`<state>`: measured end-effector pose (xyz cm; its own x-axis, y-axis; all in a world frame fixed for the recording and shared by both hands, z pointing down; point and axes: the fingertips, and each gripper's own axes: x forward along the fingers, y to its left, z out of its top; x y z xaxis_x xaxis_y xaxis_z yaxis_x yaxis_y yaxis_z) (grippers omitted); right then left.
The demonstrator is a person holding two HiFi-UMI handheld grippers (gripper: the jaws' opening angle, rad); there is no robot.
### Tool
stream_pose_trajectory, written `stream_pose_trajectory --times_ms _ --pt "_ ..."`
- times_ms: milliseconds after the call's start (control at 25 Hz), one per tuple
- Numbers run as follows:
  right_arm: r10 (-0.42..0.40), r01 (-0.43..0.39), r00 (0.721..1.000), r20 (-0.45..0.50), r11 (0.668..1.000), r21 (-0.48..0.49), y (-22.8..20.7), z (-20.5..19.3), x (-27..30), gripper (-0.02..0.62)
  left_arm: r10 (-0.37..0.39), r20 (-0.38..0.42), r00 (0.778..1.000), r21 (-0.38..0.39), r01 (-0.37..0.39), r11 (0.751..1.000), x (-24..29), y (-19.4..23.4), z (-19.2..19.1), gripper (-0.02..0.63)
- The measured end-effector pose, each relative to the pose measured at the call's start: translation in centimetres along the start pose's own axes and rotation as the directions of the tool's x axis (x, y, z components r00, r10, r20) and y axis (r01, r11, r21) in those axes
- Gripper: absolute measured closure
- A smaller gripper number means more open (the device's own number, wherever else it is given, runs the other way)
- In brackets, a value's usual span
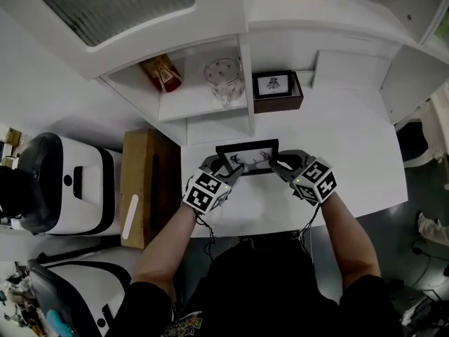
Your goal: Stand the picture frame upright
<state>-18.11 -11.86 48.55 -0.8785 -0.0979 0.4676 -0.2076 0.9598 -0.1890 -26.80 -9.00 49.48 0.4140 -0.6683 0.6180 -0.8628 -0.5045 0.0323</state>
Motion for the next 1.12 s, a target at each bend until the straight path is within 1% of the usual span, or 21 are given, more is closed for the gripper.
stream_pose_trajectory --times_ms 200,360,600,880,1120 --pt "-0.021 0.021 1.0 -0.004 0.999 0.032 -1.7 -0.7 1.8 0.526 0.004 -0.013 1.0 0.005 -0.004 1.0 1.5 1.5 -0.7 0.437" --pt "-0.042 0.043 0.999 -0.02 0.998 0.04 -3.0 -1.1 3.0 0.526 0.002 -0.018 1.0 -0.005 -0.002 1.0 2.9 2.7 -1.2 0.436" --pt "-0.064 0.066 0.997 -0.035 0.996 0.061 -4.7 -1.6 4.7 0.526 -0.006 -0.027 1.0 0.003 0.006 1.0 4.6 4.6 -1.7 0.434" --pt "-0.065 0.068 0.997 -0.049 0.995 0.066 -6.0 -2.0 6.4 0.526 -0.005 -0.034 0.999 -0.01 0.004 1.0 5.9 6.1 -2.4 0.434" --pt "-0.063 0.066 0.997 -0.047 0.995 0.079 -6.8 -1.8 7.4 0.525 0.003 -0.024 1.0 0.006 -0.002 1.0 6.2 7.1 -2.3 0.434"
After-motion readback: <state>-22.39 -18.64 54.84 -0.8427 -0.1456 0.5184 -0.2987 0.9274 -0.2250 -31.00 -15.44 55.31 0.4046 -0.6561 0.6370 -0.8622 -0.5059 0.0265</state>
